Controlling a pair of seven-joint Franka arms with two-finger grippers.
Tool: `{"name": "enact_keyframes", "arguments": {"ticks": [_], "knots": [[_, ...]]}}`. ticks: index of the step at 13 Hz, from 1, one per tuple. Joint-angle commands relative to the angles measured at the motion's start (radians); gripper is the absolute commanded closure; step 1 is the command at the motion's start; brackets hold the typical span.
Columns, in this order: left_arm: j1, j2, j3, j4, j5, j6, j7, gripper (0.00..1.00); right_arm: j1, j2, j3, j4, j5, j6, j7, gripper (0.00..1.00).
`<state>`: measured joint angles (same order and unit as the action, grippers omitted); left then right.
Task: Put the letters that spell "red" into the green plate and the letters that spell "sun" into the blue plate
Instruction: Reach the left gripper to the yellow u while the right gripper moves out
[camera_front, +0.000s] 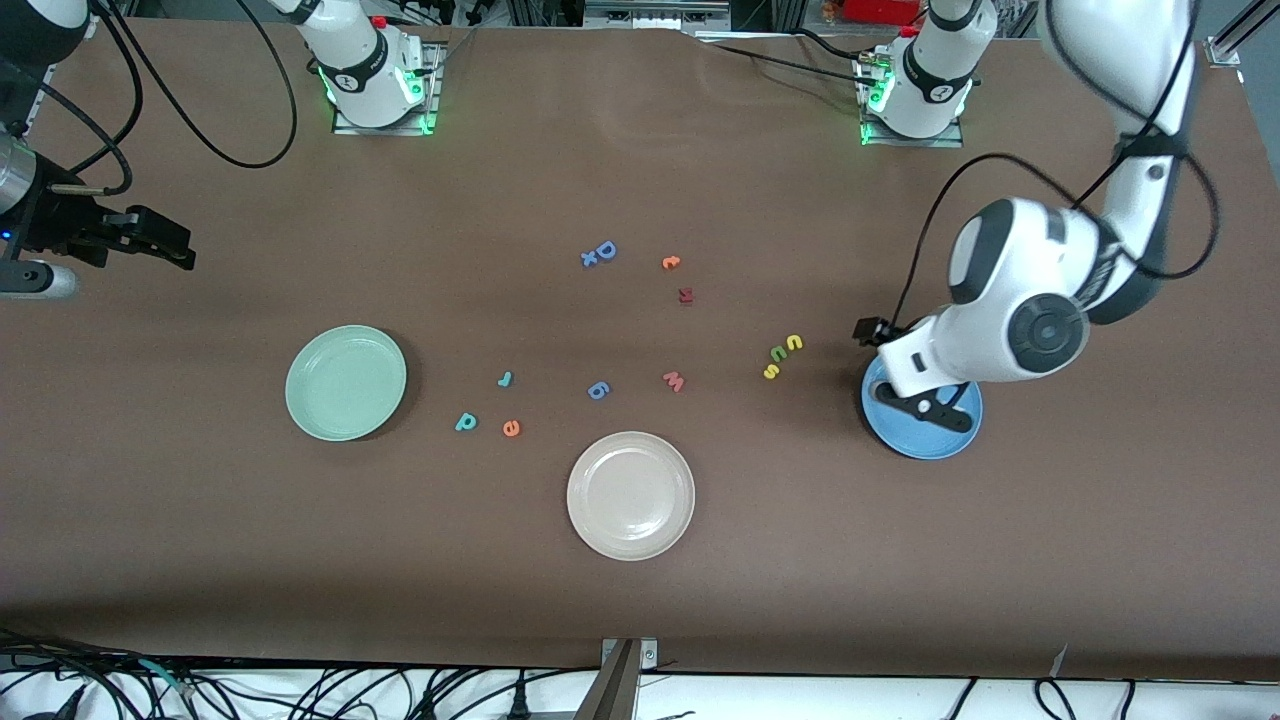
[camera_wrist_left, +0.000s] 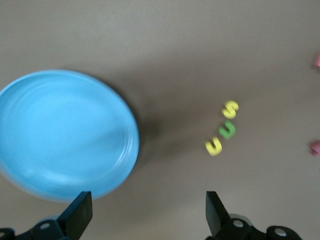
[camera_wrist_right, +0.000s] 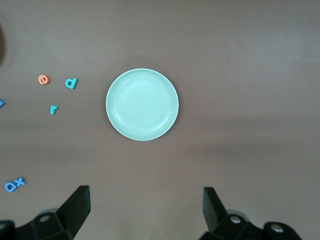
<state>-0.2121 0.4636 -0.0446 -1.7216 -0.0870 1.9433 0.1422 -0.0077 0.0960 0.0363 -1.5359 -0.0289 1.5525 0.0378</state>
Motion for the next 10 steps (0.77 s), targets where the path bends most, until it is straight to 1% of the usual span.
{"name": "enact_keyframes", "arguments": {"ticks": [1,3,4,6,8,9,10], "knots": [[-0.001,-0.028,-0.05,-0.156,-0.022,0.184,0.01,0.0,0.003,0.045,0.002,0.02,0.018,-0.006,0.007,0.0],[-0.001,-0.043,-0.075,-0.209,-0.019,0.215,-0.004,0.0,0.003,0.079,0.002,0.022,0.056,-0.003,0.007,0.0],[-0.003,-0.045,-0.086,-0.231,-0.019,0.235,-0.006,0.0,0.011,0.102,0.002,0.025,0.061,0.003,0.008,0.0],[-0.004,-0.04,-0.097,-0.288,-0.019,0.328,-0.047,0.0,0.031,0.138,0.002,0.025,0.061,0.053,0.022,0.0],[-0.041,-0.036,-0.106,-0.303,-0.01,0.362,-0.085,0.0,0.06,0.18,0.002,0.025,0.06,0.101,0.092,0.0],[-0.052,-0.036,-0.107,-0.305,-0.008,0.359,-0.128,0.0,0.08,0.201,0.002,0.025,0.055,0.127,0.131,0.0],[-0.091,-0.031,-0.107,-0.306,-0.007,0.359,-0.197,0.0,0.104,0.223,0.002,0.026,0.052,0.15,0.172,0.0]]}}
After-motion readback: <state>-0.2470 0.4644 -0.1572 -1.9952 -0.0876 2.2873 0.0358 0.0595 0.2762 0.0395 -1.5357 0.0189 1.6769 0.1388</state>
